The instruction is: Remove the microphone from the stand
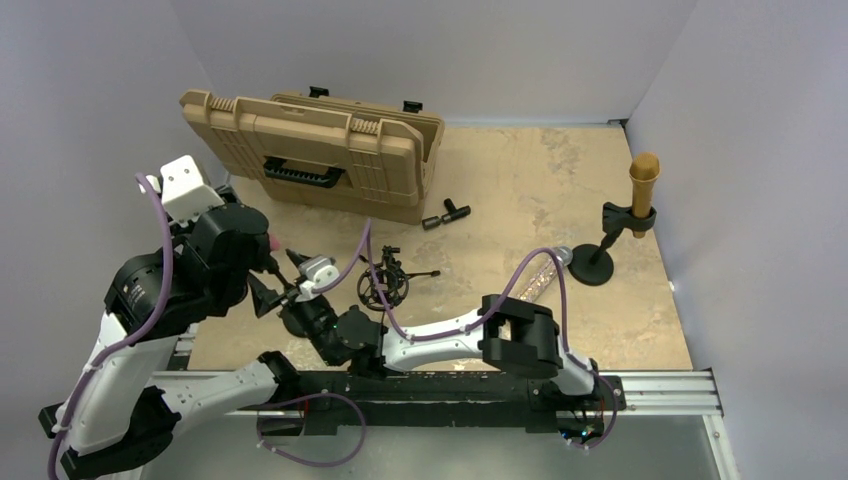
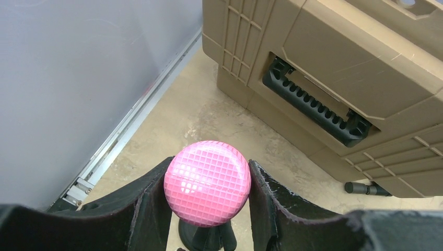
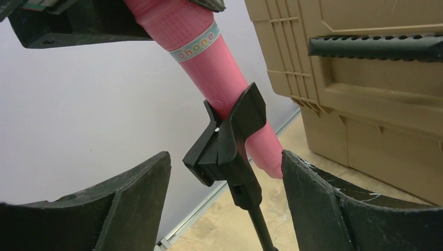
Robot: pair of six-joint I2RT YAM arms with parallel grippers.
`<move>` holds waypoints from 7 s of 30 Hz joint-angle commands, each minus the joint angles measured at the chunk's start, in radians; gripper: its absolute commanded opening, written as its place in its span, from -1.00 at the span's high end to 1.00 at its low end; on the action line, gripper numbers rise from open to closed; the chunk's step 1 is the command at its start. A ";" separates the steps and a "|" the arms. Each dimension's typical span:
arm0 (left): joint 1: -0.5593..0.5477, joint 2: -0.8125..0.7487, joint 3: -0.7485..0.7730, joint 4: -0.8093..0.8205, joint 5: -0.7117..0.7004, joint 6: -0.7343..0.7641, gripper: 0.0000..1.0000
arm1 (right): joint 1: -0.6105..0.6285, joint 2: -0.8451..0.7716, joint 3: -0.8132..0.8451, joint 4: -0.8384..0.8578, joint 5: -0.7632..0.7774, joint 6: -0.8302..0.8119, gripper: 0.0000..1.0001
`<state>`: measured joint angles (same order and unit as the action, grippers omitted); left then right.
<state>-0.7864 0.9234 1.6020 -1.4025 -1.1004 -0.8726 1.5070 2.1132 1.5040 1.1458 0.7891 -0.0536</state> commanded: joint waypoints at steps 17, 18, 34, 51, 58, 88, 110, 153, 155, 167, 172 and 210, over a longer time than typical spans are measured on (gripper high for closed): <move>-0.002 0.013 -0.025 0.085 0.007 -0.022 1.00 | -0.016 0.092 0.133 0.086 0.040 -0.162 -0.23; -0.003 0.012 -0.025 0.085 0.006 -0.020 1.00 | -0.017 0.094 0.136 0.089 0.041 -0.166 -0.24; -0.002 0.011 -0.040 0.114 0.018 -0.001 1.00 | -0.031 0.123 0.171 0.072 0.026 -0.209 1.00; -0.003 0.034 -0.018 0.453 -0.082 0.508 1.00 | -0.027 0.080 0.035 0.134 -0.098 -0.239 1.00; -0.003 0.053 0.009 0.787 -0.114 0.829 1.00 | -0.024 0.075 0.022 0.146 -0.124 -0.253 1.00; -0.003 -0.112 0.129 0.662 -0.119 0.881 1.00 | -0.096 -0.255 -0.107 -0.241 -0.567 0.137 -0.64; -0.002 -0.166 0.090 0.555 -0.090 0.755 1.00 | -0.205 -0.068 0.303 -0.612 -0.684 0.232 -0.13; -0.002 -0.139 0.075 0.494 0.009 0.688 1.00 | -0.140 -0.078 0.075 -0.773 -0.454 0.233 0.60; -0.003 -0.139 0.072 0.487 0.069 0.667 1.00 | -0.140 -0.133 0.082 -0.732 -0.460 0.228 0.51; -0.002 -0.159 0.013 0.570 0.663 0.623 1.00 | -0.185 -0.571 -0.174 -0.566 -0.572 0.073 -0.60; -0.003 -0.178 -0.051 0.603 0.941 0.656 1.00 | -0.218 -0.779 -0.396 -0.525 -0.553 0.106 -0.65; -0.002 0.058 -0.061 0.732 1.556 0.543 1.00 | -0.223 -1.107 -0.733 -0.454 -0.581 0.271 0.54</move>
<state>-0.7868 0.9733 1.5139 -0.7414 0.4400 -0.3157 1.2823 1.0519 0.7876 0.6777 0.1104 0.1726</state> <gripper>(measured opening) 0.477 0.356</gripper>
